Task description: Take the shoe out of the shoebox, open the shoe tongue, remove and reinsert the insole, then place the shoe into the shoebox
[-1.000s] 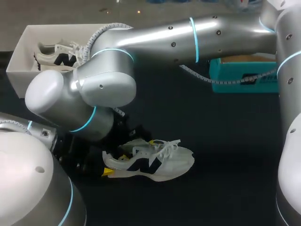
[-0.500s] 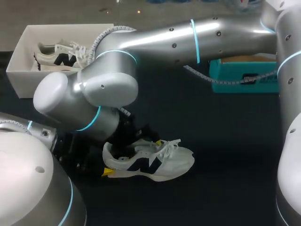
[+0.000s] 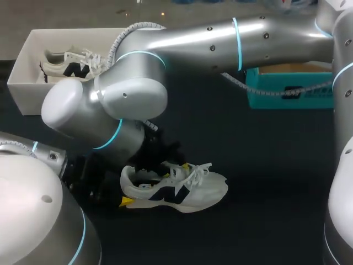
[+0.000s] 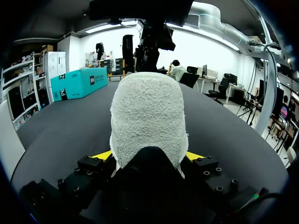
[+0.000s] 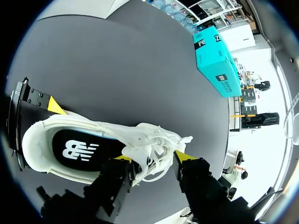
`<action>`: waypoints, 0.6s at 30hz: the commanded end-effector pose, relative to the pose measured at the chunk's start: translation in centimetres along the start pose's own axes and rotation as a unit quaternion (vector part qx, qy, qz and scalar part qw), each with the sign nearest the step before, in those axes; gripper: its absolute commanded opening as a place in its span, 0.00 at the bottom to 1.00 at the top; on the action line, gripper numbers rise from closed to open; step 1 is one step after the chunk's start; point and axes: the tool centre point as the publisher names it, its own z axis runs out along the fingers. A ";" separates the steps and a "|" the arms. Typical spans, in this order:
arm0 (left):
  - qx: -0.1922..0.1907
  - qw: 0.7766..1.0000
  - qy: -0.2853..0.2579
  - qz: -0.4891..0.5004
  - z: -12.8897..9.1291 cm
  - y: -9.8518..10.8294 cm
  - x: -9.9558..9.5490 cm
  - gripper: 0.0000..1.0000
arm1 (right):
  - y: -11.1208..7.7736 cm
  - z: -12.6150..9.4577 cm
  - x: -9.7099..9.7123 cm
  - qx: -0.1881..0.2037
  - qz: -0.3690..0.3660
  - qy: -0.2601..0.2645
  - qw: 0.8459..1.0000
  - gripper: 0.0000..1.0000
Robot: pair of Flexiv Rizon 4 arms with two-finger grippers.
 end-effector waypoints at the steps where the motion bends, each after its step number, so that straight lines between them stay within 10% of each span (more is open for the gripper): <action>1: -0.002 1.000 0.000 0.000 0.0 0.1 0.0 0.00 | -0.4 0.0 -0.5 -0.002 0.445 0.004 0.895 0.40; 3: -0.002 1.000 0.000 0.000 0.0 0.1 0.0 0.00 | -0.4 0.2 -0.6 0.003 0.440 0.008 0.898 0.20; 9: -0.002 1.000 0.000 0.000 0.0 0.1 0.0 0.00 | -0.3 0.4 -0.7 0.008 0.436 0.013 0.900 0.00; 18: -0.002 1.000 0.000 0.000 0.0 0.1 0.0 0.00 | -0.2 1.0 -1.8 0.046 0.431 0.138 0.891 0.00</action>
